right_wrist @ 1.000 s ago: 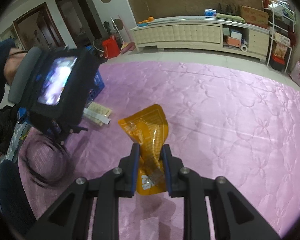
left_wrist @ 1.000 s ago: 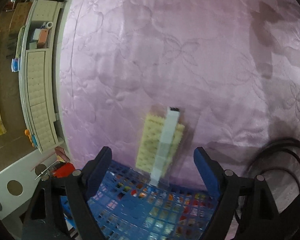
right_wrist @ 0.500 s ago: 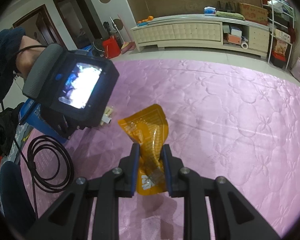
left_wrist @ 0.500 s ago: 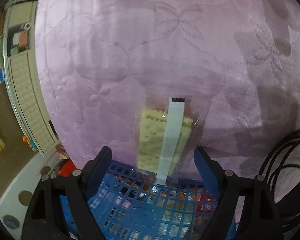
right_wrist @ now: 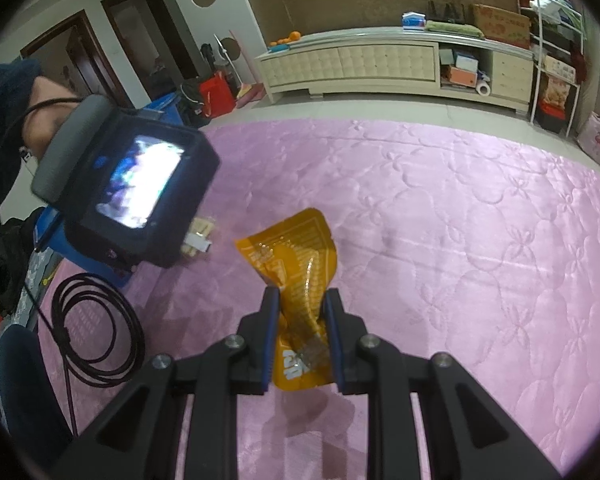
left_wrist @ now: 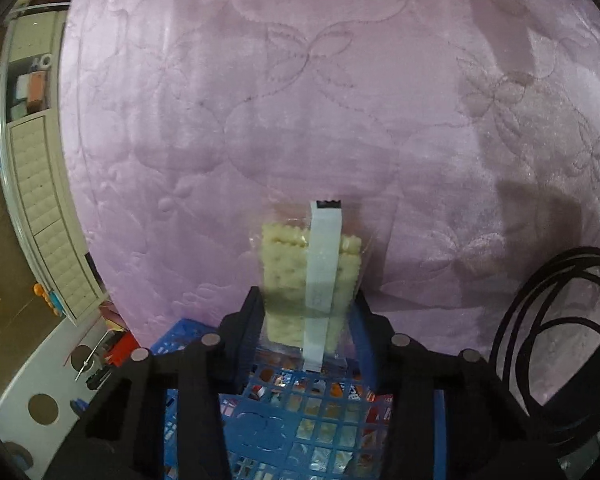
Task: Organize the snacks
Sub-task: 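Carry the cracker pack and orange pouch over the blue basket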
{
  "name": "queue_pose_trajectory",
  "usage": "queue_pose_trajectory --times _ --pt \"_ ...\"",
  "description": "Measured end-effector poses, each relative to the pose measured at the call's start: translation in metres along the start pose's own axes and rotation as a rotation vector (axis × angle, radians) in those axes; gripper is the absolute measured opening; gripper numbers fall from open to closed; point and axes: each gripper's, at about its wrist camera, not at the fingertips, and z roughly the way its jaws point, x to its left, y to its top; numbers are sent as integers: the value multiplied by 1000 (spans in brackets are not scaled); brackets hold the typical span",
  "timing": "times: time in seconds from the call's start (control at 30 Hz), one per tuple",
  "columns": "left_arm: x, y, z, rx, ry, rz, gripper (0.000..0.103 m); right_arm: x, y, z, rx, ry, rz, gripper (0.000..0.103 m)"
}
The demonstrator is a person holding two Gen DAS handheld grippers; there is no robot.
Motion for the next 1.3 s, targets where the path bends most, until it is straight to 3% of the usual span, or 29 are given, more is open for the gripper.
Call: queue_pose_trajectory --times 0.3,0.57,0.93,1.3 --pt "-1 0 -50 -256 75 -209 39 5 -1 -14 -32 -25 -9 26" --pt "-27 -24 -100 -473 126 -431 39 13 0 -29 -84 -70 29 26" --pt "-69 -113 -148 -735 174 -787 39 56 1 -54 -128 -75 25 26" --pt "-113 -196 -184 -931 171 -955 39 120 12 -91 -170 -36 -16 26"
